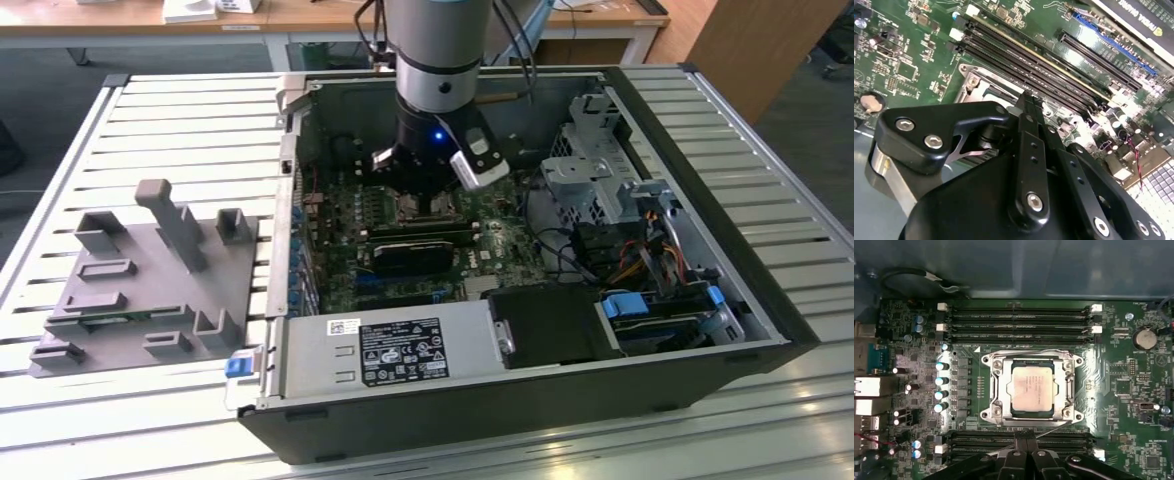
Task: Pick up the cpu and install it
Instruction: 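Install the second cpu locking lever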
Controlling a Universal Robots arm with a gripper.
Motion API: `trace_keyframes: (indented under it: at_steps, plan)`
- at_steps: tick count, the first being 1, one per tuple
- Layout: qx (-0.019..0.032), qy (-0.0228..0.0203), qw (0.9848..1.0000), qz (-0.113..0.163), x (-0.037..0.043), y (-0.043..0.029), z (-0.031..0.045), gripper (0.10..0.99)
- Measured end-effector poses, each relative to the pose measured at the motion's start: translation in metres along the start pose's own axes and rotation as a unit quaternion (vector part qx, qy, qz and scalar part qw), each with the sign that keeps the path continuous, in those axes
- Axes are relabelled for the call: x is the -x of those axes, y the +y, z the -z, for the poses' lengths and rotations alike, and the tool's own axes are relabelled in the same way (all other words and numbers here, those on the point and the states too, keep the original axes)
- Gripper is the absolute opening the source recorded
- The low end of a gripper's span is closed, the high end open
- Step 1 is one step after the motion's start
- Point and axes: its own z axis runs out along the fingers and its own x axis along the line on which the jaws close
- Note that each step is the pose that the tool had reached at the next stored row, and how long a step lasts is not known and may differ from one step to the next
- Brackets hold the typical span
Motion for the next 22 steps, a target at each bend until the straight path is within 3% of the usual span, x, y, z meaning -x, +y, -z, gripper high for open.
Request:
trace_keyframes:
  at_steps: [6,7,10,11,17,22]
  plan:
    - [0.0003,0.0023,1.0,0.0,-0.0003,-0.0007,-0.0103,0.106]
    - [0.0022,0.0023,1.0,0.0,-0.0005,-0.0009,-0.0108,0.106]
    - [0.0211,0.0024,0.9998,0.0,-0.0014,-0.0034,-0.011,0.106]
    - [0.0247,0.0024,0.9997,0.0,-0.0018,-0.005,-0.0109,0.106]
    - [0.0319,0.0024,0.9995,0.0,-0.0078,-0.0164,-0.0107,0.106]
    - [0.0404,0.0025,0.9992,0.0,-0.0148,-0.02,-0.0114,0.106]
